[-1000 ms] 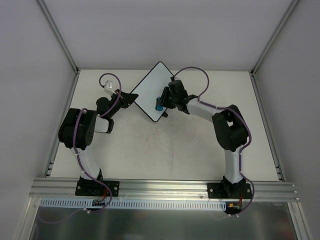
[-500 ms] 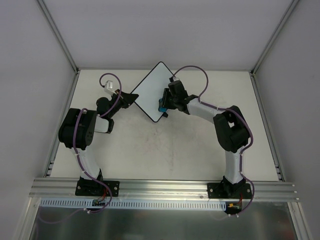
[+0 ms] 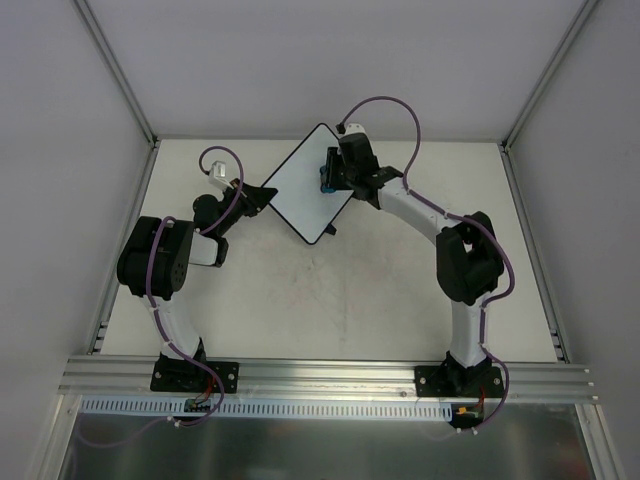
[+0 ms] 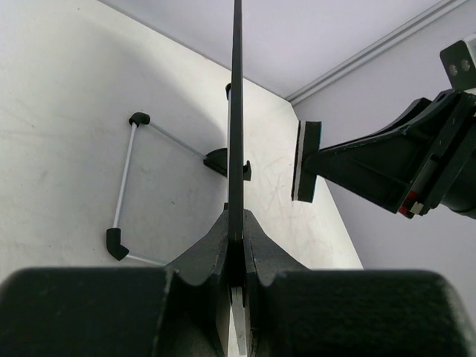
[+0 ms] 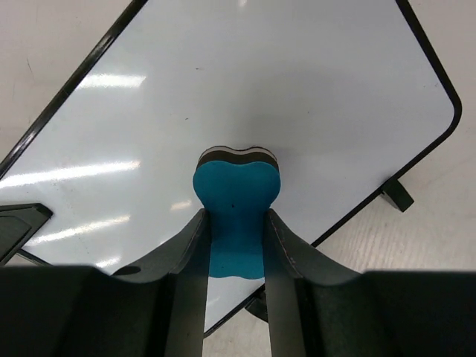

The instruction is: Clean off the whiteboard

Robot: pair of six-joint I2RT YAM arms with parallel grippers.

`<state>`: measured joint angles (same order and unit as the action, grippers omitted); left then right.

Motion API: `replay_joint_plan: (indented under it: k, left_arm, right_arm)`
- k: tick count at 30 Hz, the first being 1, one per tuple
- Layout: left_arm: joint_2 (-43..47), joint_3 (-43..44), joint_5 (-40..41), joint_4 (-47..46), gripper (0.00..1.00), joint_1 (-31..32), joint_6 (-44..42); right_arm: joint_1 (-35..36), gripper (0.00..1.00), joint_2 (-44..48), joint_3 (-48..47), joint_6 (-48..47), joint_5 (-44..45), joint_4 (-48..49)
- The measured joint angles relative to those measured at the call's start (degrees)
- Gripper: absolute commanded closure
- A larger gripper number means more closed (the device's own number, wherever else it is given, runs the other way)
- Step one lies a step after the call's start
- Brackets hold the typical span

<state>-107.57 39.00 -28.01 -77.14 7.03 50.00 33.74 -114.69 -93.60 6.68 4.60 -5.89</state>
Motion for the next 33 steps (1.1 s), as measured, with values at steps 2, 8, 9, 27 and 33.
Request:
replay_joint_plan:
  k: [2,8,9,27,33]
  left_arm:
    - [0.0,0.0,0.0,0.0,1.0,0.0,0.0]
    - [0.0,-0.1,0.0,-0.1,1.0,0.0,0.0]
    - [0.0,-0.1,0.0,-0.1,1.0,0.0,0.0]
    - [0.2,-1.0,0.5,-0.7,1.0,0.0,0.2]
    - [0.3,-1.6,0.4,-1.0,0.91,0.0,0.2]
  right_arm:
    - [0.0,1.0,0.0,-0.2,-0.5,0.6,-0.8]
    - [-0.2,1.0,0.2,-0.5,-2.5,3.7,-12.5]
    - [-0.2,1.0,0.5,-0.2,-2.8,4.5,-14.3]
    - [-2.8,1.0,7.1,16.5,-3.2,6.5,-22.1]
    - [-2.8,0.92,7.1,17.4,-3.1,6.5,-22.1]
